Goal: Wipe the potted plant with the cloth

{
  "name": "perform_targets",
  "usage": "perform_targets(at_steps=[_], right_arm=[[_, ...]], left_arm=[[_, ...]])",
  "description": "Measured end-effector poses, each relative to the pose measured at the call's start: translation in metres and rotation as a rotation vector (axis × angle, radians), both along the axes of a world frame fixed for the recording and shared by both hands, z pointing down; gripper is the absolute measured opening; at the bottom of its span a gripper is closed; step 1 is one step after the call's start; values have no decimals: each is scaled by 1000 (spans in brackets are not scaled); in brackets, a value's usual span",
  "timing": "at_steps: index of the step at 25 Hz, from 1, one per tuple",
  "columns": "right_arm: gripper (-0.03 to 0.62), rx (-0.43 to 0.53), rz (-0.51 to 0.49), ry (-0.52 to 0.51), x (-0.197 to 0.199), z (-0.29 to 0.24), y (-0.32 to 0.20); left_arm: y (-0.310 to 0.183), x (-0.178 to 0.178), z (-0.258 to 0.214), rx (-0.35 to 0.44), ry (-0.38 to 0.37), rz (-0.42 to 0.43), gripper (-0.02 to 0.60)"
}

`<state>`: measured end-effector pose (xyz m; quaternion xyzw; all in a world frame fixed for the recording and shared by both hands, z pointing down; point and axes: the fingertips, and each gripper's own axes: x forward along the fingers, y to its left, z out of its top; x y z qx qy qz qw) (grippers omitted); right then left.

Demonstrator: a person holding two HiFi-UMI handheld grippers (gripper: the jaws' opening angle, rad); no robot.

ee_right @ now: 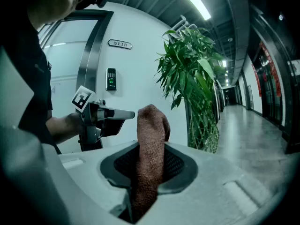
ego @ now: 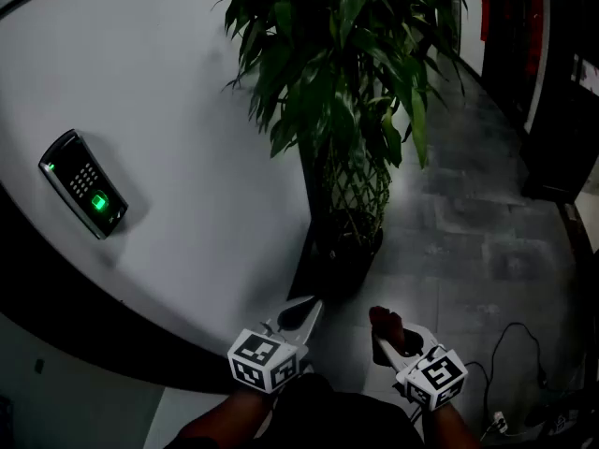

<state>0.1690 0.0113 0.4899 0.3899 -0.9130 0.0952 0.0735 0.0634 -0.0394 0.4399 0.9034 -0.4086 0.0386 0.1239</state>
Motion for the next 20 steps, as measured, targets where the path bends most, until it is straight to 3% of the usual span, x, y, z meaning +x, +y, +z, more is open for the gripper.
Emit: perform_targets(at_steps=[12, 20], right_arm=[[72, 26, 21, 31, -23, -14, -57], [72, 223, -9, 227, -65, -83, -138]], left_arm=[[-76, -42, -35, 78, 69, -31, 46], [-152, -78, -119, 245, 153, -54, 81]])
